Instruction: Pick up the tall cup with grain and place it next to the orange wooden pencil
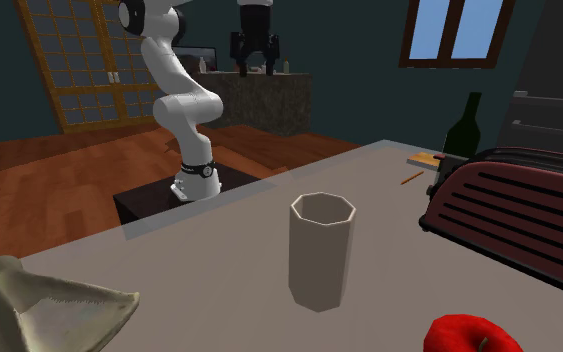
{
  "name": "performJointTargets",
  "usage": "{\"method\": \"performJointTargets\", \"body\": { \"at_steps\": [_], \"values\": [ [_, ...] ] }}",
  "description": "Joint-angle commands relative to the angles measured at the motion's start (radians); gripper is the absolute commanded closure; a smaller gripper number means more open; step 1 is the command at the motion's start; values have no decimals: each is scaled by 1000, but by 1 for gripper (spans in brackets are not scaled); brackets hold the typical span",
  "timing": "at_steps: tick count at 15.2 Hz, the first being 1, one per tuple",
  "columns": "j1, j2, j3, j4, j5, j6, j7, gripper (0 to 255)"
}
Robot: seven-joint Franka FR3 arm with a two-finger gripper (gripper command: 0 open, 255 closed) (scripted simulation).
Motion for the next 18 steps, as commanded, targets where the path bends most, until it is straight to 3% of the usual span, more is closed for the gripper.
{"method": "performJointTargets", "body": {
  "at_steps": [1, 9, 18],
  "values": [
    [0, 0, 0, 0, 0, 0, 0, 0],
    [-39, 217, -85, 40, -62, 178, -107, 0],
    [-74, 508, -167, 182, -84, 331, -219, 0]
  ]
}}
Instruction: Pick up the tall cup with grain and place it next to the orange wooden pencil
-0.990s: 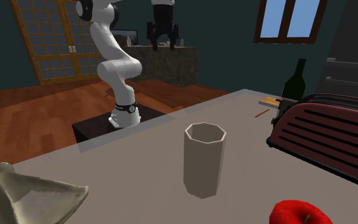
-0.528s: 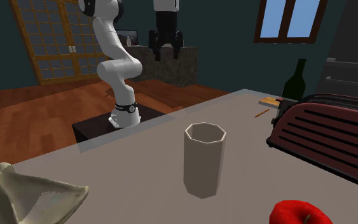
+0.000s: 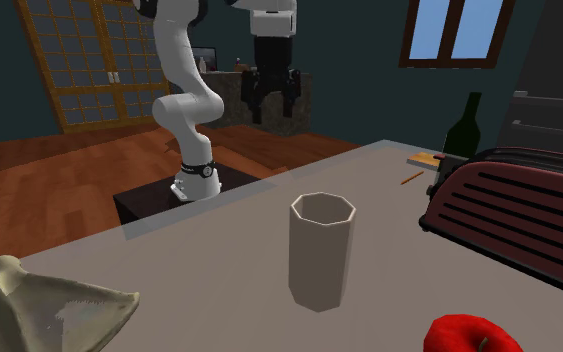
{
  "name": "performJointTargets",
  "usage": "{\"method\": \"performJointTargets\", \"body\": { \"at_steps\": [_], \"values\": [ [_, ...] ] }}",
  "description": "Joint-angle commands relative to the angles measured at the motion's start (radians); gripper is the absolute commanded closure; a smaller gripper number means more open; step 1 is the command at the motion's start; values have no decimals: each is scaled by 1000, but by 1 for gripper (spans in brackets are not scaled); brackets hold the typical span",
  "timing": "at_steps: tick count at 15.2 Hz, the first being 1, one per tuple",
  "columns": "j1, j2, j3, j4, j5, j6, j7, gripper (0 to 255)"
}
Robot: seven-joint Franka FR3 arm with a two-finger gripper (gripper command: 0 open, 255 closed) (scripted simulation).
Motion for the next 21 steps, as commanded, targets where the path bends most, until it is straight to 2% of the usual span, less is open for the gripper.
{"method": "performJointTargets", "body": {
  "at_steps": [1, 10, 19, 21],
  "values": [
    [-10, 60, -20, 39, -1, 23, -31, 0],
    [-52, 385, -74, 300, 38, 89, -142, 0],
    [-125, 745, -89, 696, 100, 52, -230, 0],
    [-125, 749, -88, 675, 100, 77, -231, 0]
  ]
}}
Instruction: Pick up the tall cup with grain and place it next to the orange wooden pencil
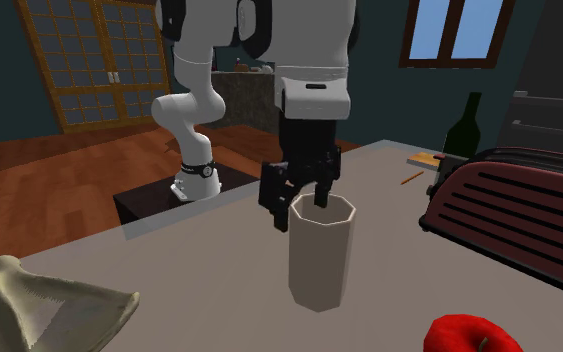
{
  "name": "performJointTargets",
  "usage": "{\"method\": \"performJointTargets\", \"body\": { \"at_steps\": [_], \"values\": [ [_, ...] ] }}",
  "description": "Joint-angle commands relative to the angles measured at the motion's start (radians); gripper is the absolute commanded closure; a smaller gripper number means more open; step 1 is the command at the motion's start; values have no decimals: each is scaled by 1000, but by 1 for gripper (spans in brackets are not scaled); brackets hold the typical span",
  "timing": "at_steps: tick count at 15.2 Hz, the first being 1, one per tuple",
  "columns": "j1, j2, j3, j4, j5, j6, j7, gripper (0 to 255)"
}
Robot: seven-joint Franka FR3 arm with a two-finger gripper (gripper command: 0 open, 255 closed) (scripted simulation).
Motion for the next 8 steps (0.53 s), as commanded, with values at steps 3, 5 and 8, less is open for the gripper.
{"method": "performJointTargets", "body": {
  "at_steps": [3, 5, 8],
  "values": [
    [-1, 20, 2, -23, 4, 43, -3, 0],
    [-1, 26, 3, -40, 5, 66, -4, 0],
    [-1, 28, 3, -45, 6, 73, -4, 0]
  ]
}}
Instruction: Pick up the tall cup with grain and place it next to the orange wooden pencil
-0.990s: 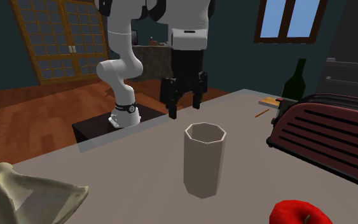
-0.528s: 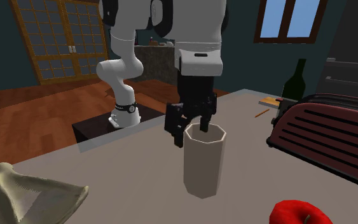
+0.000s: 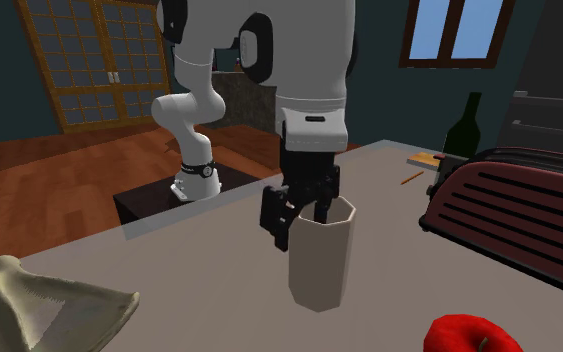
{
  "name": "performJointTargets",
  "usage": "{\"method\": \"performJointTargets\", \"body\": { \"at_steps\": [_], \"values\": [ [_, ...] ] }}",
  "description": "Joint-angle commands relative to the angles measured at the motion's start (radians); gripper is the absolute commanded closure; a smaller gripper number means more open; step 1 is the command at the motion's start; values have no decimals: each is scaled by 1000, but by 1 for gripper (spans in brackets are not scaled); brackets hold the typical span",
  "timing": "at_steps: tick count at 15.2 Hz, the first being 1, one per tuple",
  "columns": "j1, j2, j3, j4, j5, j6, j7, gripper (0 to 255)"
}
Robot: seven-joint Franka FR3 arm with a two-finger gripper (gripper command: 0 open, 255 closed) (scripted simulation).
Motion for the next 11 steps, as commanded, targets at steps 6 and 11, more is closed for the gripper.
{"method": "performJointTargets", "body": {
  "at_steps": [6, 11],
  "values": [
    [0, 2, 0, 0, 0, 3, 0, 255],
    [0, 2, 0, 0, 0, 2, 0, 255]
  ]
}}
